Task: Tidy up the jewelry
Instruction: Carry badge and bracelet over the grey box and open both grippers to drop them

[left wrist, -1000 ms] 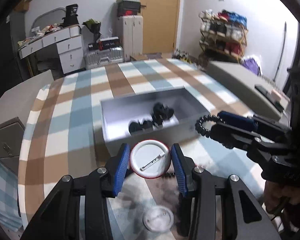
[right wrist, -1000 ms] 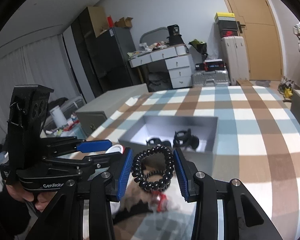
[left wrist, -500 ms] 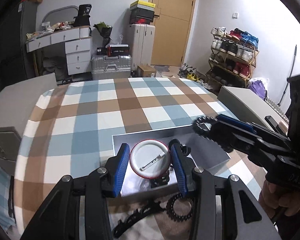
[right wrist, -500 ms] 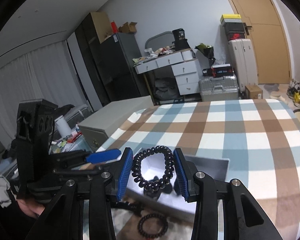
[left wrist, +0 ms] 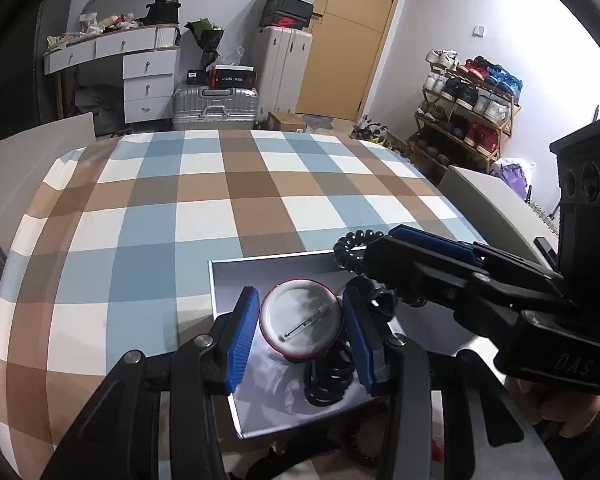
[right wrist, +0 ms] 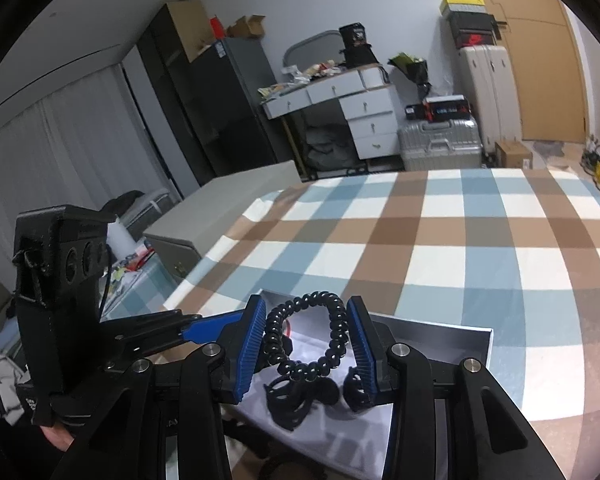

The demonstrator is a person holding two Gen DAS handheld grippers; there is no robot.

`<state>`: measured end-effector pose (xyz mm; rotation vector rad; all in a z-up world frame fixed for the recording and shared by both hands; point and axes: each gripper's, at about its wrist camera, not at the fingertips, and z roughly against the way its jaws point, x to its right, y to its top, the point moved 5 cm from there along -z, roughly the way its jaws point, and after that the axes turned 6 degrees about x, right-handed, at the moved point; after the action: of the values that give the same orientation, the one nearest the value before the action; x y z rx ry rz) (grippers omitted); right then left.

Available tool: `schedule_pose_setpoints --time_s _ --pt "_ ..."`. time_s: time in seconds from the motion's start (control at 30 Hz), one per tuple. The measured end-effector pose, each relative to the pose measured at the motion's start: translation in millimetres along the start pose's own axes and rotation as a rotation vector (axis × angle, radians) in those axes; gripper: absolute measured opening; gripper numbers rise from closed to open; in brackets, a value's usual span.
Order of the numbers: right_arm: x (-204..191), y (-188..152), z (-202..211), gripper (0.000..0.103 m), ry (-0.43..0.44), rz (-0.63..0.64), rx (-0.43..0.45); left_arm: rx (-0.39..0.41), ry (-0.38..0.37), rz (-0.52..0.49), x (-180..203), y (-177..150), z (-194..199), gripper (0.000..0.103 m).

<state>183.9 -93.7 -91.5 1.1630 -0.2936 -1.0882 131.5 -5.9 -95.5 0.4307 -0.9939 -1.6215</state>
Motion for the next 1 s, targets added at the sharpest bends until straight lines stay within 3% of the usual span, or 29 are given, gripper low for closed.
schedule_pose_setpoints --time_s 0.23,0.37,0.43,0.53,1.0 --pt "5.3 -3.7 -4.5 0.044 -0.012 -0.013 -0.016 -0.017 -0.028 0.0 2.4 -0.1 -3.9 0.037" --pt "6.2 -3.1 -0.2 0.052 -0.001 -0.031 -0.002 -0.017 -0.033 0.017 1.3 0.2 -2.2 0.038" --pt "9.5 -0.9 6.4 0.06 -0.003 -0.05 0.027 -0.023 -0.048 0.016 3.3 0.0 0.1 0.049" --pt "11.7 0.9 12.7 0.061 0.003 -0.066 0.044 -0.009 -0.053 0.0 8.7 0.9 5.4 0.062" --pt "15.7 -3.2 55.4 0.072 -0.05 -0.094 0.105 0.02 0.013 -0.012 16.1 -2.6 28.1 0.065"
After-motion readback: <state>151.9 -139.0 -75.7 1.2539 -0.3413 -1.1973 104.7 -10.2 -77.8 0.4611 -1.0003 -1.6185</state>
